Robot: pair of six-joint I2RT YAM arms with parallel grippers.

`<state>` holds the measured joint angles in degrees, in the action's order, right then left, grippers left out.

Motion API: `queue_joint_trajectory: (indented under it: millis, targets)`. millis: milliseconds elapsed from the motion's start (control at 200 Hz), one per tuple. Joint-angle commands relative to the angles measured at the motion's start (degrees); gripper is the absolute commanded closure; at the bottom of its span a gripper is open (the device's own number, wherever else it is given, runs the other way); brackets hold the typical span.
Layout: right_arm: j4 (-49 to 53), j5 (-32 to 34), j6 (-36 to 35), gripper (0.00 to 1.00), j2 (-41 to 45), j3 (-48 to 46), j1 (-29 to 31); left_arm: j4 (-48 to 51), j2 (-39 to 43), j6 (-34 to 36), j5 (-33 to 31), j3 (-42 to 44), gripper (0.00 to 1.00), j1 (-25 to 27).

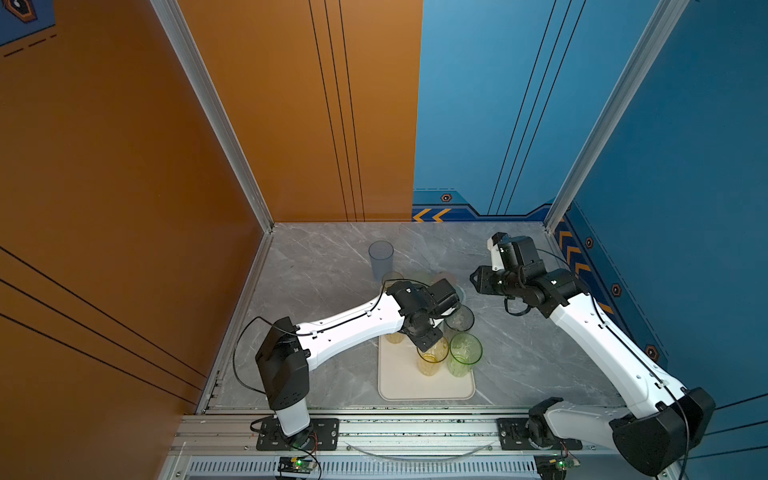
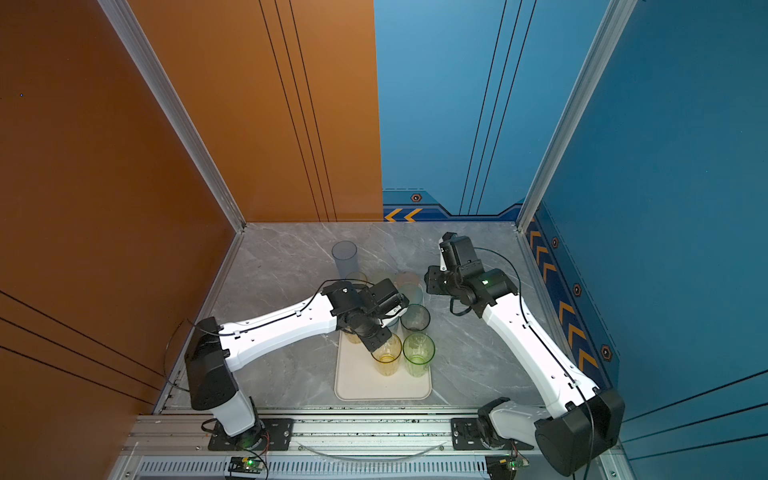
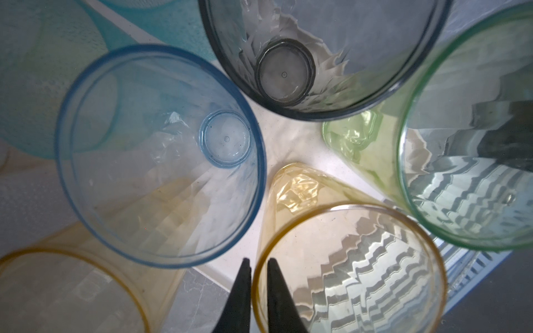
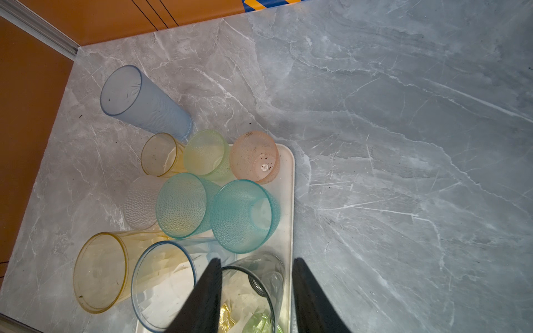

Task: Place the glasses into the tray
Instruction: 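Open the left gripper and raise it off the tray toward the pale-blue glass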

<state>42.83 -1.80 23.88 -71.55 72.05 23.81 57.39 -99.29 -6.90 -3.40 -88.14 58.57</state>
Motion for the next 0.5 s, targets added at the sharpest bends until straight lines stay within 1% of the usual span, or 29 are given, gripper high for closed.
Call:
queue_joint_trajectory:
  millis: [0, 491]
  targets:
    - [-0.5, -0.8, 0.1, 0.6, 0.8, 0.8, 0.1, 0.7, 2.5, -0.2, -0.1, -0.4, 0.86, 0.3]
    - [-0.5, -0.7, 0.3, 0.6, 1.2, 0.5, 0.3, 0.8, 6.3, -0.8, -0.3, -0.4, 0.87, -0.5]
